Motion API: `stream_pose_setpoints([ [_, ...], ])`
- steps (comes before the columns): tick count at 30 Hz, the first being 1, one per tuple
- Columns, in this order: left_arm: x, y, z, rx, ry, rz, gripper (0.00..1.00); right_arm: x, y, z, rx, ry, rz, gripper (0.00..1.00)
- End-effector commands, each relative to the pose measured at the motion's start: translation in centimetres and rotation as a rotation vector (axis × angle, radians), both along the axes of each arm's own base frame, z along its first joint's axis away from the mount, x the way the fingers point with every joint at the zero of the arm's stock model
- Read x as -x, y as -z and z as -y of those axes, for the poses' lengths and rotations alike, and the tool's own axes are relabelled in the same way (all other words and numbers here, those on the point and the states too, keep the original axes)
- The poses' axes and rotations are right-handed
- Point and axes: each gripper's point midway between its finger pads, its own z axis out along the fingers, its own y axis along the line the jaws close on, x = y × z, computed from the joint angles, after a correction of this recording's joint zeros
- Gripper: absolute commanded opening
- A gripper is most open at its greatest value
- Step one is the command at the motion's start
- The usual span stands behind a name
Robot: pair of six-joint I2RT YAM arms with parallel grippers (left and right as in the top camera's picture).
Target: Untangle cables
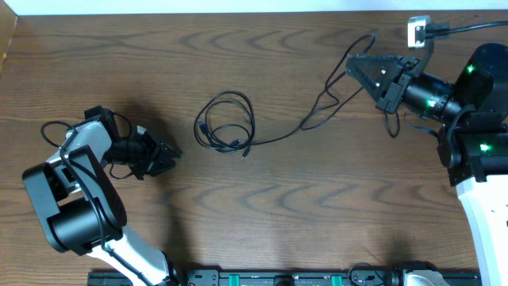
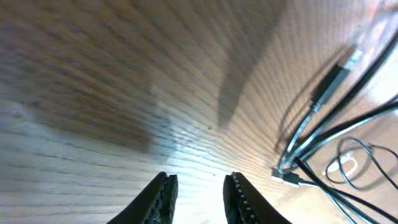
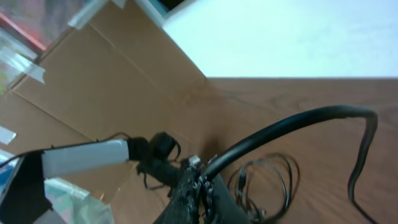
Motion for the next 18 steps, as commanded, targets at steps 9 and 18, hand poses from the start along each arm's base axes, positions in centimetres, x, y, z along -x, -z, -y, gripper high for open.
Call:
stream_pose_setpoints([
  [9, -4.1, -2.5, 3.0, 0.026, 0.068, 0.200, 0.44, 0.7, 0.2, 0.0, 0.047, -0.023, 0.039, 0.01],
  [18, -8.1, -2.9, 6.5, -0.309, 0.227, 0.319, 0.45, 0.7, 0.2, 0.0, 0.055, -0.026, 0.046, 0.01],
])
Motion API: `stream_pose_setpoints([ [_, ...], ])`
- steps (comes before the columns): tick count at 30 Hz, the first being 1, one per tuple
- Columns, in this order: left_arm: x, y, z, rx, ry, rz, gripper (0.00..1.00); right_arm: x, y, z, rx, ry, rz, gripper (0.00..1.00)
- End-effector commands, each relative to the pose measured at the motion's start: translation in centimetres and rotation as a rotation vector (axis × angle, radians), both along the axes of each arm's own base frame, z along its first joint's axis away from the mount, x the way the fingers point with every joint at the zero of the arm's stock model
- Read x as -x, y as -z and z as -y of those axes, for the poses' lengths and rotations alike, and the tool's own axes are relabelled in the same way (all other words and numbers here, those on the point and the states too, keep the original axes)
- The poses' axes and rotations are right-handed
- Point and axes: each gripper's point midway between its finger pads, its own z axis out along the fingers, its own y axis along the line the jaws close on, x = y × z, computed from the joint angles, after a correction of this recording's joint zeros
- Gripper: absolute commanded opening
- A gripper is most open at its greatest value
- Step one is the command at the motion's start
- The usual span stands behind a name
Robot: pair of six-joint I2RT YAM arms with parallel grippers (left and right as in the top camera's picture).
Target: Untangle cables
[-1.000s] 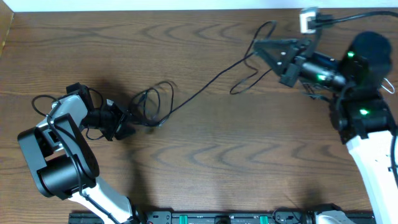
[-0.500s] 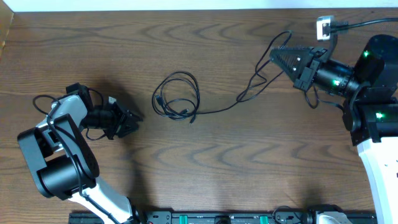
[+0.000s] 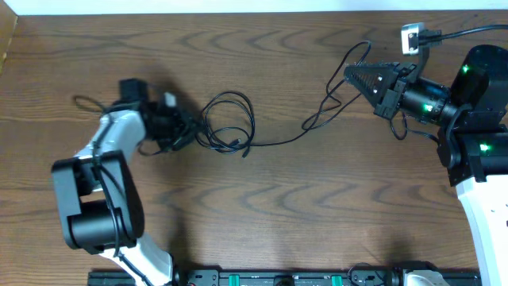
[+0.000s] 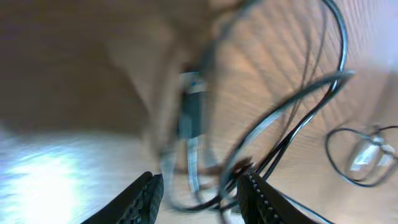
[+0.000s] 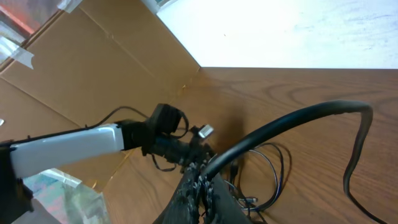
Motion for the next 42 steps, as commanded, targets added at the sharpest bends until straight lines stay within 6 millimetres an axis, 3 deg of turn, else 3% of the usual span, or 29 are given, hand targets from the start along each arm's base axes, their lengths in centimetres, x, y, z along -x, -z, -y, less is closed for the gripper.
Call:
stream_pose_setpoints([
  [1, -1.7, -0.6, 0.6, -0.199, 0.019, 0.062, 0.45, 0.4, -0.8, 0.0, 0.008, -0.013, 0.037, 0.01],
  [5, -2.0, -0.1, 1.8, -0.334, 0.064, 0.095, 0.47, 0.4, -0.7, 0.0, 0.008, -0.013, 0.031, 0.01],
  [11, -2.3, 0.4, 2.0, -0.492, 0.081, 0.124, 0.47, 0.6, -0.7, -0.2, 0.008, -0.020, 0.031, 0.01],
  [20, -2.0, 1.0, 1.9, -0.528, 0.087, 0.113, 0.47, 0.7, -0.3, -0.2, 0.017, -0.023, 0.019, 0.01],
  [25, -2.0, 2.5, 1.9, -0.528, 0.089, 0.086, 0.46, 0.7, -0.3, -0.2, 0.018, -0.023, 0.019, 0.01],
  [26, -1.9, 2.8, 1.9, -0.526, 0.081, 0.077, 0.42, 0.7, -0.2, -0.2, 0.018, -0.022, 0.019, 0.01],
  [28, -2.0, 2.7, 1.9, -0.525, 0.077, 0.077, 0.11, 0.6, -0.2, -0.2, 0.024, -0.021, 0.026, 0.01],
  [31, -2.0, 1.1, 1.5, -0.522, 0.061, 0.088, 0.07, 0.7, 0.0, -0.2, 0.043, -0.028, 0.040, 0.01],
  [34, -1.6, -2.1, -0.2, -0.522, 0.013, 0.111, 0.07, 0.4, 1.2, 0.3, 0.092, 0.008, 0.030, 0.01],
  [36, -0.9, -4.3, -2.3, -0.545, -0.044, 0.119, 0.07, -0.3, 2.4, 1.3, 0.130, 0.084, -0.019, 0.01],
  [39, 1.4, -6.9, -8.1, -0.658, -0.243, 0.061, 0.07, -1.3, 4.2, 3.0, 0.196, 0.203, -0.082, 0.01],
  [42, 4.6, -8.0, -13.4, -0.729, -0.461, -0.038, 0.07, -1.7, 5.8, 4.4, 0.254, 0.293, -0.138, 0.01],
])
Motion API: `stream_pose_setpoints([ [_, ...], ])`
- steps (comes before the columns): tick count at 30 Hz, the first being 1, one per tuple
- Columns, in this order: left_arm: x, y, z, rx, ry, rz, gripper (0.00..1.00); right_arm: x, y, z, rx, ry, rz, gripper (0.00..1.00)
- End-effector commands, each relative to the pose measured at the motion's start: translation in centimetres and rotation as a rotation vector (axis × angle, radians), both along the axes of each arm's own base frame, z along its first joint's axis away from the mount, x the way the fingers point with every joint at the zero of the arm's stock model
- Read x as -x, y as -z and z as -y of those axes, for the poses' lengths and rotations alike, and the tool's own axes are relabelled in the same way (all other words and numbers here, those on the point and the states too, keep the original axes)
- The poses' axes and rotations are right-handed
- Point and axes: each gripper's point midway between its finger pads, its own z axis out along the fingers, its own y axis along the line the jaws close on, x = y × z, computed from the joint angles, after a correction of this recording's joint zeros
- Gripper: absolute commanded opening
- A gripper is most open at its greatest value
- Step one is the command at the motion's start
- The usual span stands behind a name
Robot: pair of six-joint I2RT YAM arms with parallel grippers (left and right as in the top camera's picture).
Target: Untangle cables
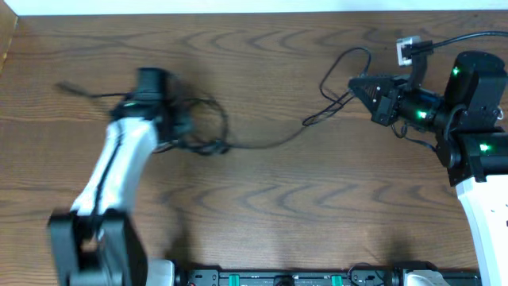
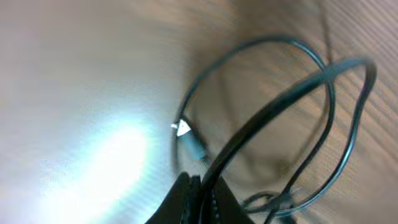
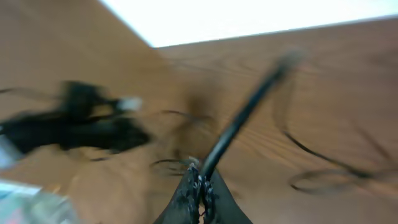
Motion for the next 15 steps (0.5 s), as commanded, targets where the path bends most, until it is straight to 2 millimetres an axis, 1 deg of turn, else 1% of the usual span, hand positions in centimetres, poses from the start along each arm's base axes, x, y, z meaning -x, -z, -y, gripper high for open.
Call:
stream_pose_setpoints([
  [1, 2.9, -1.5, -6.8, -0.101, -0.320, -0.005, 0.07, -1.2, 1.2, 2.8, 0.132, 0.164, -0.006, 0.01],
  [2, 4.1, -1.3, -8.2, -0.084, -0.409, -0.018, 0.08, -1.3, 1.9, 3.6, 0.167, 0.207, -0.028, 0.01],
  [4, 5.8, -0.7, -10.1, -0.057, -0.540, -0.037, 0.07, -1.5, 3.0, 5.2, 0.229, 0.285, -0.062, 0.01],
  [6, 7.3, 0.3, -11.3, -0.004, -0.681, -0.050, 0.08, -1.5, 4.1, 7.1, 0.305, 0.378, -0.098, 0.01],
  [7, 7.8, 1.0, -11.4, 0.041, -0.741, -0.053, 0.07, -1.5, 4.6, 8.1, 0.344, 0.425, -0.112, 0.01],
  [8, 8.0, 1.5, -11.4, 0.077, -0.766, -0.052, 0.08, -1.4, 4.9, 9.0, 0.374, 0.470, -0.126, 0.01],
  [12, 8.0, 3.4, -11.4, 0.159, -0.786, -0.023, 0.08, -1.0, 6.3, 14.0, 0.510, 0.737, -0.205, 0.01],
  [14, 7.9, 3.8, -11.2, 0.180, -0.786, -0.014, 0.08, -0.5, 6.8, 16.4, 0.571, 0.868, -0.237, 0.01],
  [15, 7.9, 3.9, -11.2, 0.183, -0.785, -0.012, 0.08, -0.3, 7.0, 17.2, 0.600, 0.912, -0.248, 0.01],
])
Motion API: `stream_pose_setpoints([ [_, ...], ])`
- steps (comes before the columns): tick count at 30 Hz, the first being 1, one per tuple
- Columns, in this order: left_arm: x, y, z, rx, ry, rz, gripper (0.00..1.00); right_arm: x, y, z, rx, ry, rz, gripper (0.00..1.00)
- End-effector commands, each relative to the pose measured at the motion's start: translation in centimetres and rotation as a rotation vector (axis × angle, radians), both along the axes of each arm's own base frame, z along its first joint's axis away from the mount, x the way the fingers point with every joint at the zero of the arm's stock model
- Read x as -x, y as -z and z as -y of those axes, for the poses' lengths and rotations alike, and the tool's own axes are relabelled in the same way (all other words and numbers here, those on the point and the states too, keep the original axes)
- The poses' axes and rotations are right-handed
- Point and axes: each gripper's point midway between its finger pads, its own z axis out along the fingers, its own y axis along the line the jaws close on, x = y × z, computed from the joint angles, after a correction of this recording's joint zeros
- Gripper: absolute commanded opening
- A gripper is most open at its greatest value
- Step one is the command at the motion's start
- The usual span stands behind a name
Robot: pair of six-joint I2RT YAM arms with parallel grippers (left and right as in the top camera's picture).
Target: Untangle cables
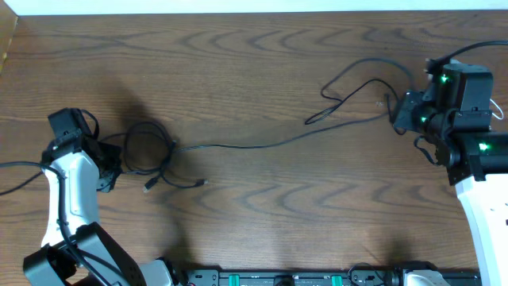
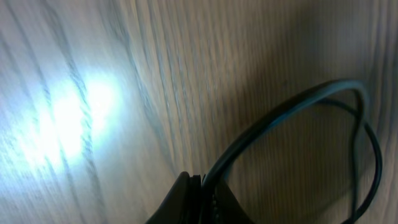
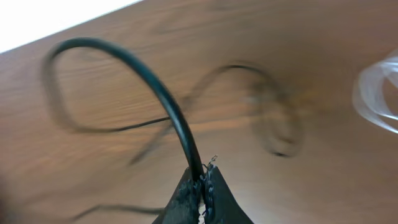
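A thin black cable (image 1: 238,145) stretches across the brown table. Its left part is a small coil (image 1: 148,149) with two loose plug ends (image 1: 148,189) near it. Its right part makes loose bends (image 1: 357,75). My left gripper (image 1: 109,165) is at the coil's left edge, shut on a strand of the cable (image 2: 273,124), its tips (image 2: 202,184) closed round it. My right gripper (image 1: 397,111) is at the far right, shut on the cable (image 3: 168,106), which arcs up from its closed tips (image 3: 202,180).
The table's back edge meets a white strip (image 1: 238,6). A cardboard edge (image 1: 6,36) stands at the back left corner. A black rail (image 1: 278,278) runs along the front edge. A clear loop (image 3: 376,93) shows at the right of the right wrist view.
My left gripper has moved left and nearer the front with the coil in it. My right gripper has moved right. The cable between them now lies longer and straighter.
At first the left gripper stood open, left of the coil at the table's middle, while the right one held the cable's right end. Then the left was open at the coil's edge, then shut on it. Now both grippers are farther apart and the cable is drawn out.
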Motion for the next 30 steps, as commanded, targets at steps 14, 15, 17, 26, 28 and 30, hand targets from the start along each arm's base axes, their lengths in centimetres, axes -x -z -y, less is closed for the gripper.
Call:
stream_pose_setpoints([
  [14, 0.3, 0.5, -0.7, 0.029, -0.072, 0.026, 0.08, -0.7, 6.3, 11.2, 0.375, 0.446, -0.229, 0.01],
  [15, 0.3, 0.5, -0.7, 0.033, -0.073, 0.028, 0.08, -0.8, 7.2, 11.1, 0.369, 0.429, -0.256, 0.01],
  [17, 0.3, 0.5, -0.7, 0.035, -0.072, 0.029, 0.08, -1.3, 9.3, 10.6, 0.340, 0.380, -0.313, 0.01],
  [26, -0.3, 0.5, 0.3, 0.083, -0.046, 0.055, 0.08, -4.4, 16.5, 3.7, 0.033, 0.055, -0.412, 0.10],
  [28, -0.6, 0.5, 0.6, 0.100, -0.019, 0.070, 0.08, -5.1, 16.4, 2.4, -0.019, 0.000, -0.385, 0.18],
  [30, -1.2, 0.3, 1.0, 0.114, 0.025, 0.094, 0.08, -5.7, 15.9, 0.8, -0.071, -0.090, -0.350, 0.37],
])
